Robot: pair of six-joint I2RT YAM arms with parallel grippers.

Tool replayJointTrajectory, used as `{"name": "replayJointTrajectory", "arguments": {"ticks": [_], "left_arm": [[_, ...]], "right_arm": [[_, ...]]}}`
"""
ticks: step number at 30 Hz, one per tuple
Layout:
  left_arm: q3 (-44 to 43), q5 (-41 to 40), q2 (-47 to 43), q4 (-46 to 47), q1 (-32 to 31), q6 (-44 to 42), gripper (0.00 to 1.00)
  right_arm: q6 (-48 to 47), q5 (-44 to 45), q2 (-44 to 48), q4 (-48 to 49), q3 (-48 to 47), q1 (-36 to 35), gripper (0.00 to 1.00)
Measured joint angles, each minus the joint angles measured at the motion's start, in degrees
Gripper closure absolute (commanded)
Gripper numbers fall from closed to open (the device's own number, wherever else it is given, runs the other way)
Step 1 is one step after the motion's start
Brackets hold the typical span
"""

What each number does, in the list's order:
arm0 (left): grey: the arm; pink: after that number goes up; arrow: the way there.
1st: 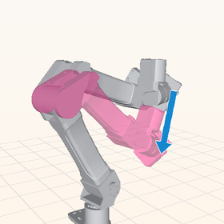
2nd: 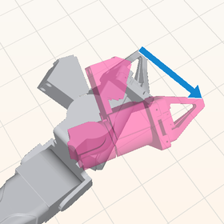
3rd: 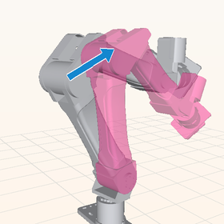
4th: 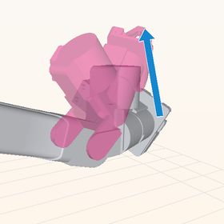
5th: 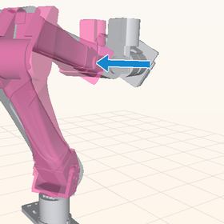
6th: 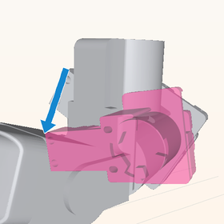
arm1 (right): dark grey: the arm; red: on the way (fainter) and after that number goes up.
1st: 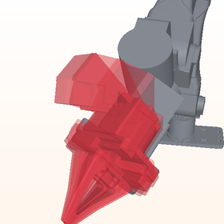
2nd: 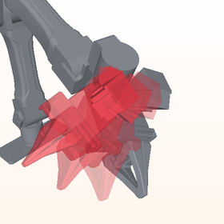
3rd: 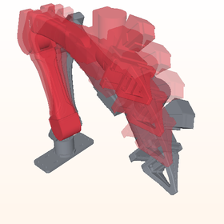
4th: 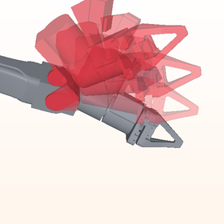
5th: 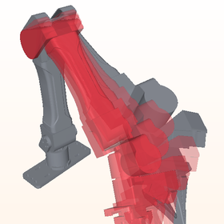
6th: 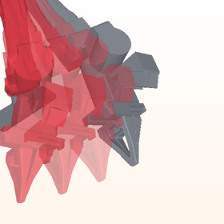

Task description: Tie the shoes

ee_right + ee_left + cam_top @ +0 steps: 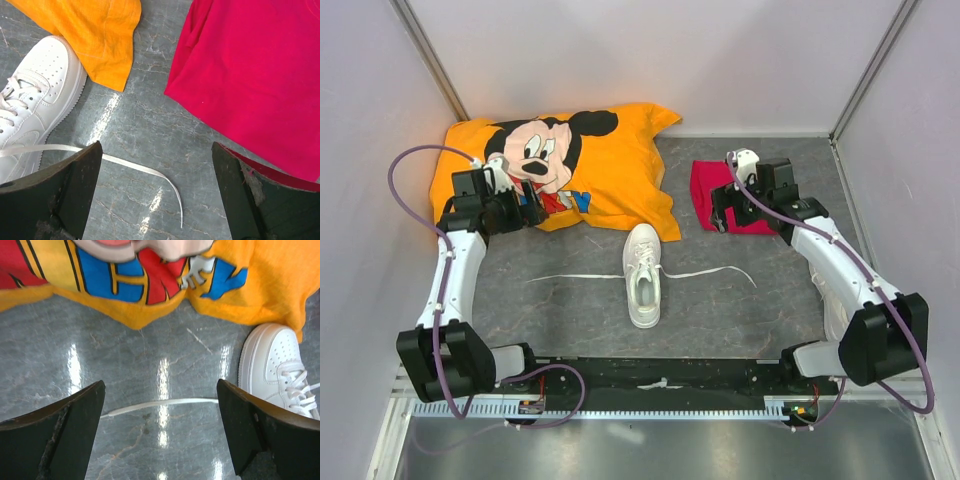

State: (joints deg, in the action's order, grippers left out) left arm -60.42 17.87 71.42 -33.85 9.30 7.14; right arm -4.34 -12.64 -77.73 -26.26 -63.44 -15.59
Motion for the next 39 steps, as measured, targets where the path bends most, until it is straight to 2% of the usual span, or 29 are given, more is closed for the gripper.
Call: {"name": "replayJointTrajectory", "arguments": {"ticks": [3, 7, 13, 16, 18, 21, 26, 39], "left_arm": [[-3.8, -1.3, 0.6, -0.2, 0.0, -1.5, 0.01], [-6.6, -0.1, 0.7, 1.3, 0.0, -7.8, 0.01], [-6.4, 14.2, 1.0, -1.0, -0.3, -26.7, 0.01], [-4.9, 18.5, 1.2, -2.9, -1.8, -37.0, 0.01], [-3.0, 19.3, 1.7, -4.4, -3.8, -44.0, 0.09], [0.2, 19.3, 3.2, -6.1, -7.2, -51.7, 0.21], [4.5, 17.5, 7.6, -8.2, -13.1, -61.3, 0.33], [10.3, 9.4, 15.6, -9.3, -14.7, -74.2, 0.43]], "right_arm": [[-0.6, -0.5, -0.7, 0.2, -0.6, 0.0, 0.02], [-3.5, -0.8, -2.3, 0.2, -2.8, 0.0, 0.02], [-12.4, -1.9, -5.6, -3.8, -6.3, 0.0, 0.02], [-17.8, -1.8, -8.4, -8.2, -6.6, 0.0, 0.02], [-20.2, -1.2, -10.0, -10.8, -6.6, 0.0, 0.02], [-23.1, -0.1, -11.4, -12.9, -5.9, 0.0, 0.02], [-26.5, 1.3, -11.9, -14.8, -2.8, 0.0, 0.02], [-28.5, 0.9, -13.6, -14.5, 4.0, -0.1, 0.02]]}}
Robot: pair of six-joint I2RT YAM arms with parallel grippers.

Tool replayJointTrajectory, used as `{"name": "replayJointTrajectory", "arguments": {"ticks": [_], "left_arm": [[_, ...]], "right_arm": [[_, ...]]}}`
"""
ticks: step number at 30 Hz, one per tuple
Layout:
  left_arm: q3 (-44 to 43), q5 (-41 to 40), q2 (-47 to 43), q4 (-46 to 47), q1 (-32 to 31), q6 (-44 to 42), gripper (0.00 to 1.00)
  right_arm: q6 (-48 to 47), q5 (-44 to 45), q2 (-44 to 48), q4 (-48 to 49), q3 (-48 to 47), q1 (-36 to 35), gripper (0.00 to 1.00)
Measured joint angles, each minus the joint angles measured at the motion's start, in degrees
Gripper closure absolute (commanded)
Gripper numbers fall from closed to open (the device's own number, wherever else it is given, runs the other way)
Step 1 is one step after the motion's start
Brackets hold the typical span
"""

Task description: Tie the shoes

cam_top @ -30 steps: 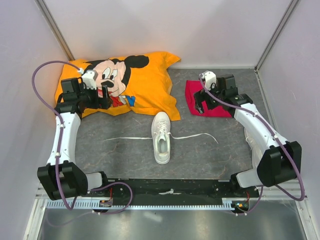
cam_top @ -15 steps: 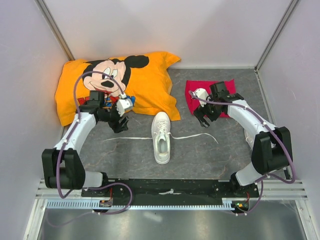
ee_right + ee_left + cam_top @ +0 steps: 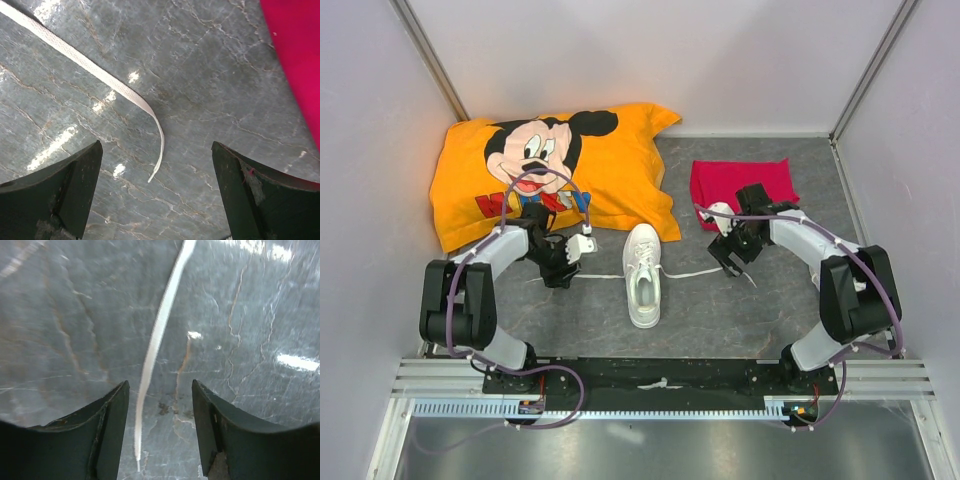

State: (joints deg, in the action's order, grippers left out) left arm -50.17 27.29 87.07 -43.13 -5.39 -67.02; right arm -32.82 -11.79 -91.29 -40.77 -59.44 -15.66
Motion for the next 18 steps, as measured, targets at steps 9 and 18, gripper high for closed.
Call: {"name": "replayJointTrajectory", "arguments": {"ticks": [9, 18], "left_arm": [[1.8, -1.8, 2.1, 2.5, 0.0, -0.8, 0.57], [2.7, -1.5, 1.5, 5.1, 0.0, 0.3, 0.98]], "right_arm": [[0.2, 1.9, -1.9, 5.2, 4.0, -3.3, 0.17], [1.7, 4.1, -1.5, 10.0, 7.2, -4.2, 1.0]]}}
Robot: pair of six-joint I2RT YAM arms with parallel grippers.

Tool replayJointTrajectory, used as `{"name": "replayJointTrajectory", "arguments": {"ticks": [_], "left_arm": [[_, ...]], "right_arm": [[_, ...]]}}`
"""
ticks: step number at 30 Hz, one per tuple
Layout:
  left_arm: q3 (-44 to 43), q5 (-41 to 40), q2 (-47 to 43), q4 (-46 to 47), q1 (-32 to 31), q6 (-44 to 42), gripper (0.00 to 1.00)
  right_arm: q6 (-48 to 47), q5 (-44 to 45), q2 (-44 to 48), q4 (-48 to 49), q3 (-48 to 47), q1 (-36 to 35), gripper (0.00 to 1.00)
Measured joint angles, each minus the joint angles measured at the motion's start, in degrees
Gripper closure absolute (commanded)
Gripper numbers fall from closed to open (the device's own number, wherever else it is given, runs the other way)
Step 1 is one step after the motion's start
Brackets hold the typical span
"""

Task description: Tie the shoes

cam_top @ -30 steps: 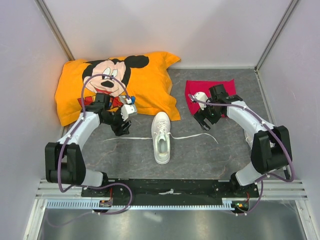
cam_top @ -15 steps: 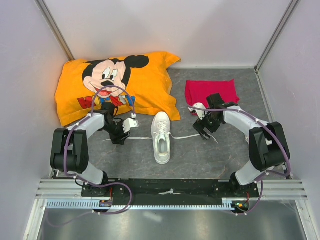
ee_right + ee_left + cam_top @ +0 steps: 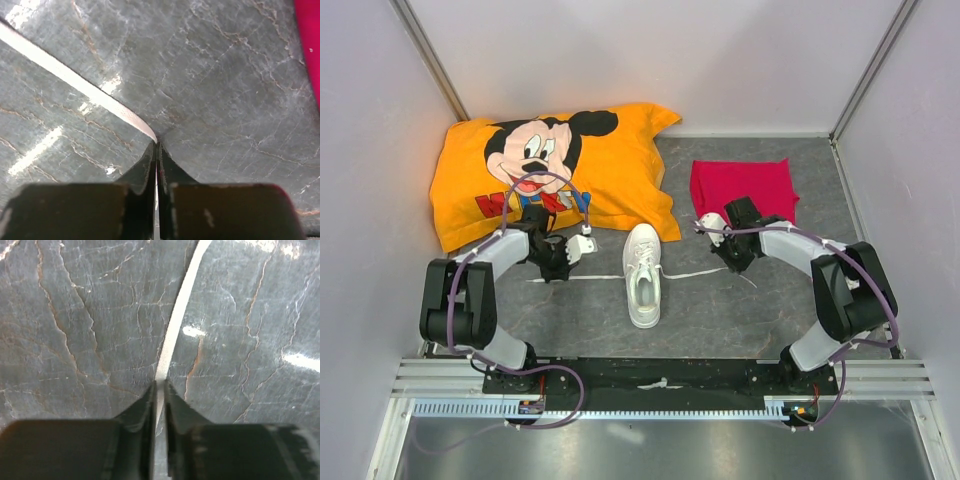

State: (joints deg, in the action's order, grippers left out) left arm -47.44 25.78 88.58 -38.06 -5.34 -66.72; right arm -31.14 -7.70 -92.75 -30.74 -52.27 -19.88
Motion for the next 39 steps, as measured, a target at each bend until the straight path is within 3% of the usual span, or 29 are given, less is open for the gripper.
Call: {"name": "replayJointTrajectory", "arguments": {"ticks": [6, 12, 17, 28, 39], "left_arm": [[-0.4, 3.3, -4.2, 0.7, 1.8, 9.3, 0.99], [-4.7, 10.4, -17.8, 0.7, 3.1, 16.7, 0.98], [-5.4, 13.5, -27.7, -1.3, 3.0, 18.9, 0.98], [-4.7, 19.9, -50.0, -12.9, 3.0, 14.1, 0.98], [-2.8, 23.4, -61.0, -29.6, 3.0, 2.7, 0.99]], "right_arm": [[2.6, -2.3, 1.0, -2.4, -3.2, 2.2, 1.0], [6.3, -12.3, 4.3, -3.0, -20.4, 3.3, 1.0], [10.3, -18.8, 4.9, -0.3, -31.3, -1.8, 1.0], [17.0, -24.9, -3.0, 6.4, -43.1, -20.7, 1.0], [19.6, -26.6, -15.7, 11.0, -49.7, -31.6, 1.0]]}}
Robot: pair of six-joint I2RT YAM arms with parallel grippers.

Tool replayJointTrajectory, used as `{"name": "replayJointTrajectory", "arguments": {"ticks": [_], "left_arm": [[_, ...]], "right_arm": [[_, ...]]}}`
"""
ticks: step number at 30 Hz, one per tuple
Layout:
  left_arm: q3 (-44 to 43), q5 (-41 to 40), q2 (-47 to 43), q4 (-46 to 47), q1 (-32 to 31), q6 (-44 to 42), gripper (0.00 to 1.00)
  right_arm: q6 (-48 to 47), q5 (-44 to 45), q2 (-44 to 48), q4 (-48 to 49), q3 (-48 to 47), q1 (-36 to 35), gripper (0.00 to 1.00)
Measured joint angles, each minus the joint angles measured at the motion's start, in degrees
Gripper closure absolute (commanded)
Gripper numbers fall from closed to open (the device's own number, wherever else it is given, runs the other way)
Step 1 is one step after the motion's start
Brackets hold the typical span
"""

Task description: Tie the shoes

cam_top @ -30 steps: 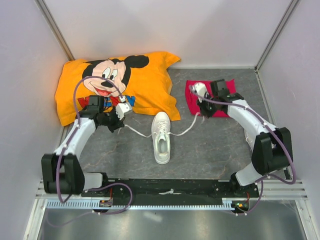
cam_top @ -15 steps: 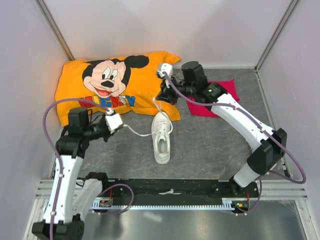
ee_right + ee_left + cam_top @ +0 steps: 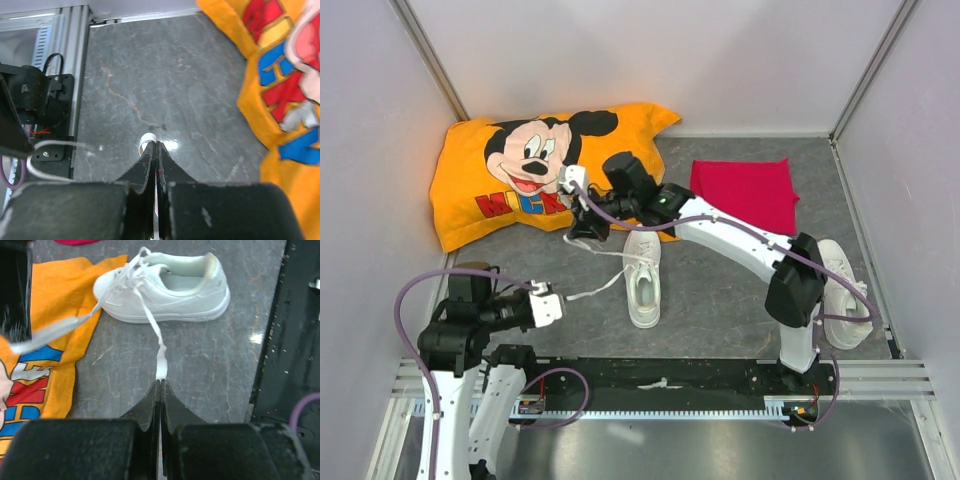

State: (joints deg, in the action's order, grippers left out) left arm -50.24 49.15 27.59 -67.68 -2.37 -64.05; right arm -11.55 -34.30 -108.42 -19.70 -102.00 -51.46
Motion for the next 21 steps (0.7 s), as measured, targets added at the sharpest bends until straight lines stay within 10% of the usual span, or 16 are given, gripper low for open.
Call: {"name": "replayJointTrajectory", "arguments": {"ticks": [10, 21], "left_arm": [[1.6, 1.0, -5.5, -8.2, 0.0, -5.0, 0.99], [2.8, 1.6, -7.5, -9.0, 0.0, -9.5, 0.99]], "right_arm": [[0.5, 0.2, -8.0, 2.6, -1.0, -8.1, 0.98], [3.0, 2.3, -13.7, 2.5, -1.2, -8.1, 0.38]]}}
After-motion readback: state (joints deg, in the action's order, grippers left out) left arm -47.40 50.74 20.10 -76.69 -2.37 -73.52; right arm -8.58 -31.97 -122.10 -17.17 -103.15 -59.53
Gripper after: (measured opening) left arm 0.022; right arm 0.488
